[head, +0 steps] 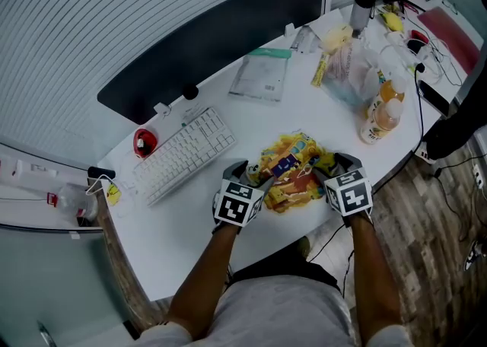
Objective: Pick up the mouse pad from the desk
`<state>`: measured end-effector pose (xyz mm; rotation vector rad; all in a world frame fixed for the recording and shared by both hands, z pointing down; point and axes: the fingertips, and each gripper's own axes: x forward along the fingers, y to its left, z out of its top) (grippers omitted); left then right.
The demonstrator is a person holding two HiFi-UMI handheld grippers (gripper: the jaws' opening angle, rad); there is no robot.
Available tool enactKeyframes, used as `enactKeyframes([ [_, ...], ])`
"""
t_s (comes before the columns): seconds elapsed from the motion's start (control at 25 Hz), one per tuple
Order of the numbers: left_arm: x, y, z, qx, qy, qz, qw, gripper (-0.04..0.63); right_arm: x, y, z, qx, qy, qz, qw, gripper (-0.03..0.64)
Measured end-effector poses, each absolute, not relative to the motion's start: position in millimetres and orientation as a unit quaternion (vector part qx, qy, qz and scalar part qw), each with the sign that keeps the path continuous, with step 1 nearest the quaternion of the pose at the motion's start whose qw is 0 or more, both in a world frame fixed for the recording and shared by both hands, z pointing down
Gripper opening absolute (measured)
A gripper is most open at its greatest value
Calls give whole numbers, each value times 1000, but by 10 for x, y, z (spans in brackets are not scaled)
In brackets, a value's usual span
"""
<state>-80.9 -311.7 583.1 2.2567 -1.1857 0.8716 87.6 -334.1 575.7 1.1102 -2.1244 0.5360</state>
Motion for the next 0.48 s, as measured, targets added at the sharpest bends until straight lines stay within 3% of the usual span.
enactKeyframes([
  [0.24, -800, -3115, 5832, 821, -422, 315, 222, 336, 799, -3255, 5666, 407, -834, 216, 304, 190],
  [0.48, -771, -3079, 5780, 853, -361, 318, 202, 335, 678, -3102, 5378, 349, -892, 148, 246, 116],
])
